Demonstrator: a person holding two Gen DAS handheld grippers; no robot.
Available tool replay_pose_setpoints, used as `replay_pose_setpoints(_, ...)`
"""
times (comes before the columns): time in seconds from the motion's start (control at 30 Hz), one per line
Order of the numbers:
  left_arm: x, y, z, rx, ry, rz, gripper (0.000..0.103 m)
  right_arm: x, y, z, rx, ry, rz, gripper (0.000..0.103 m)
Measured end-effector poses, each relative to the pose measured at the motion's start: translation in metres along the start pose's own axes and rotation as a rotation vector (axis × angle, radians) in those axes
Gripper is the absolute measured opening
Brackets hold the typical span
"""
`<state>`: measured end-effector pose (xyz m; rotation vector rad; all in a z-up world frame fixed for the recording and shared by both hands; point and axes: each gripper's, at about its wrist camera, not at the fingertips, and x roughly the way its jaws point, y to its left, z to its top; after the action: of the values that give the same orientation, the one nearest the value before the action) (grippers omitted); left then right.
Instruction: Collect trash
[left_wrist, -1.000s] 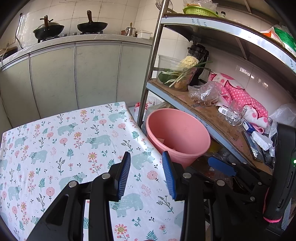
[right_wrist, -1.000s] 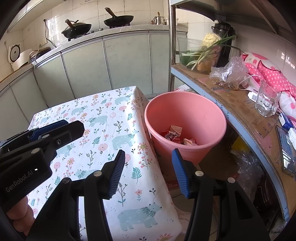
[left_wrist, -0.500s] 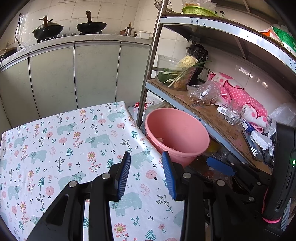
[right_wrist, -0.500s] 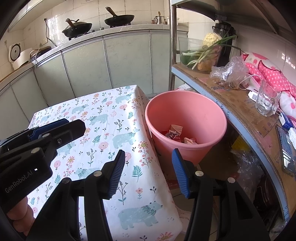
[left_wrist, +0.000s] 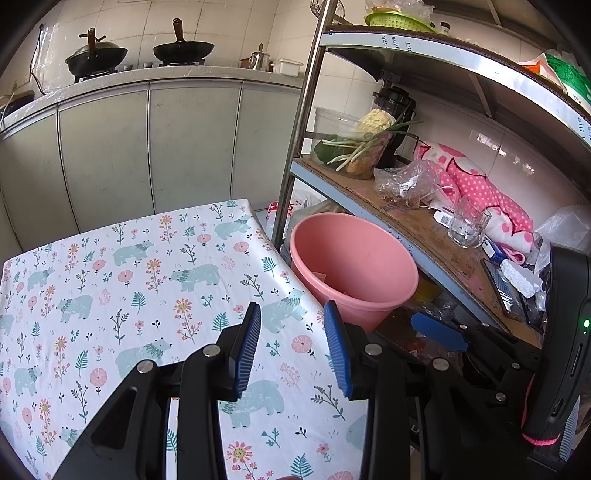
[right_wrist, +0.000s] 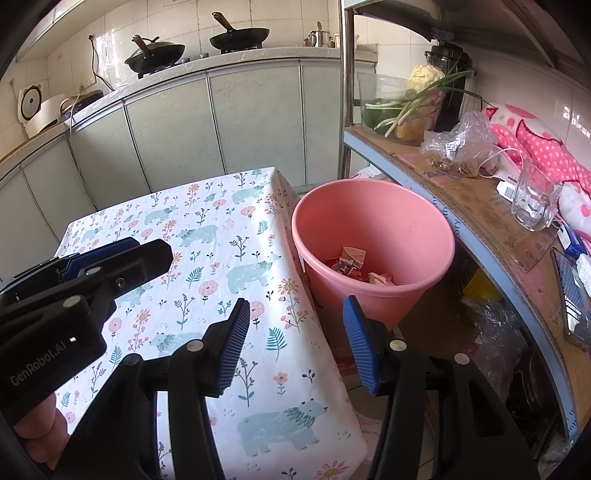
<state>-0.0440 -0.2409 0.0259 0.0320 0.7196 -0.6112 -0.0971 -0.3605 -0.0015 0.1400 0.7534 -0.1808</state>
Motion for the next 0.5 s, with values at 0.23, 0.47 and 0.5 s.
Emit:
replay_pose_setpoints(0.23,-0.0002,0.0006,-0.0006,-0.002,-0.001,-0.001,0.035,0.0004,0.0009,-0.0009,-0.001,0.001,-0.001,0.053)
replay_pose_setpoints(0.47,-0.0006,0.0010,-0.0010,-0.003,0.001,-0.002,0.035,0.0006,0.0017,-0.0009,-0.003,0.003,-0.001,0.053)
replay_pose_setpoints(0.5,-0.0007,0.0010,-0.0008,-0.003,0.002,-0.002,0.035,0.0009,0.0023,-0.0007,-0.004,0.004,-0.001,0.053)
